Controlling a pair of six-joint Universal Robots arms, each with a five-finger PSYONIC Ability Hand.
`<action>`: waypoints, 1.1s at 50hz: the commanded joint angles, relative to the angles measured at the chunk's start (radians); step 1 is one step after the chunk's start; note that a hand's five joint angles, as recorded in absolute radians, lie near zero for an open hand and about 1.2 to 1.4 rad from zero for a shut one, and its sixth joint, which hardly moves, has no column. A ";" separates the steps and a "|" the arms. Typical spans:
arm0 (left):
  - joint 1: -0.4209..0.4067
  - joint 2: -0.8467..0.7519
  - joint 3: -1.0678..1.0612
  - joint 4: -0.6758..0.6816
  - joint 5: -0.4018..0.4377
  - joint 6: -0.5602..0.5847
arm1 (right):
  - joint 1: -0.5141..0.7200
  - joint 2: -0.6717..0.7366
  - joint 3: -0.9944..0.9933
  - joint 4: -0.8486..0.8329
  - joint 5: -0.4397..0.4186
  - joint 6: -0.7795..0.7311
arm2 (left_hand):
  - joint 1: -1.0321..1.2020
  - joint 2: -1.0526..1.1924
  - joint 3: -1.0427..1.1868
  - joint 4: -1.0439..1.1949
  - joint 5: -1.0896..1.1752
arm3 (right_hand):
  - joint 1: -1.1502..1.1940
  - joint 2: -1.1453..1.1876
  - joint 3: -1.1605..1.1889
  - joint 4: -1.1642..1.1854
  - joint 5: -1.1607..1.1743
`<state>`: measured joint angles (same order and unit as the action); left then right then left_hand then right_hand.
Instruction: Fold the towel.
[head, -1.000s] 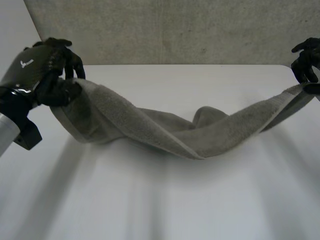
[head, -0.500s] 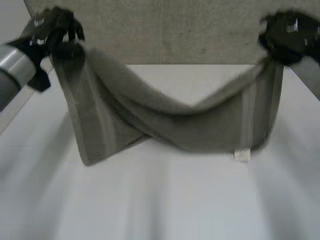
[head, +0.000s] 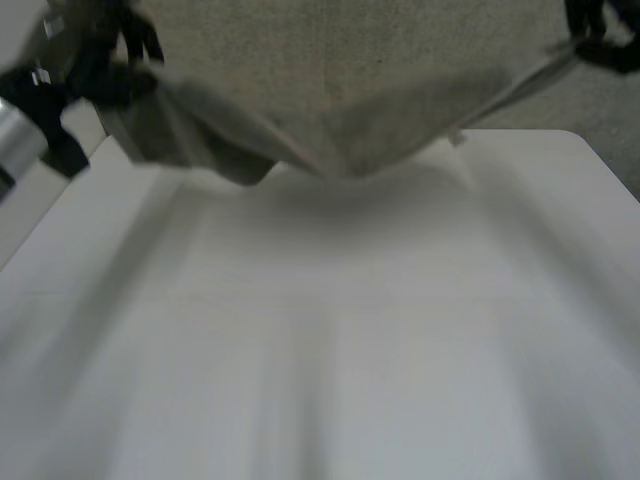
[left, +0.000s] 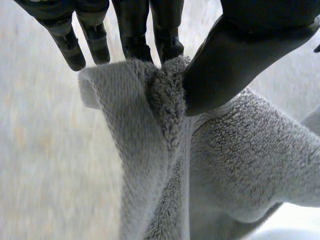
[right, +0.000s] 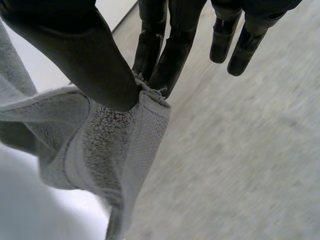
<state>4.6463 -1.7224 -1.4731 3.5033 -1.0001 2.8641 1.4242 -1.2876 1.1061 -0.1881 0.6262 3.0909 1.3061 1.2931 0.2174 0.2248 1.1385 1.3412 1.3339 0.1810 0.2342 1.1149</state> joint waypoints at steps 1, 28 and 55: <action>0.061 -0.017 -0.240 0.020 0.012 0.067 | -0.022 0.040 0.207 0.024 -0.082 -0.130 | 0.090 0.103 -0.043 -0.050 0.083 | 0.055 0.062 -0.007 -0.060 0.107; 0.029 0.272 -0.547 -0.190 0.012 0.142 | -0.269 -0.030 0.344 0.676 -0.201 -0.767 | 0.090 0.103 -0.043 -0.050 0.083 | 0.055 0.062 -0.007 -0.060 0.107; -0.040 0.124 -0.463 -0.262 -0.003 0.142 | -0.206 0.344 -0.061 1.197 -0.303 -1.192 | 0.090 0.103 -0.043 -0.050 0.083 | 0.055 0.062 -0.007 -0.060 0.107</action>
<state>4.6012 -1.4653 -1.9958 3.2277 -0.9983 3.0062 1.0814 -1.1367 1.2991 1.0124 0.3128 1.7492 1.3061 1.2932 0.2174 0.2248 1.1385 1.3412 1.3336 0.1810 0.2342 1.1149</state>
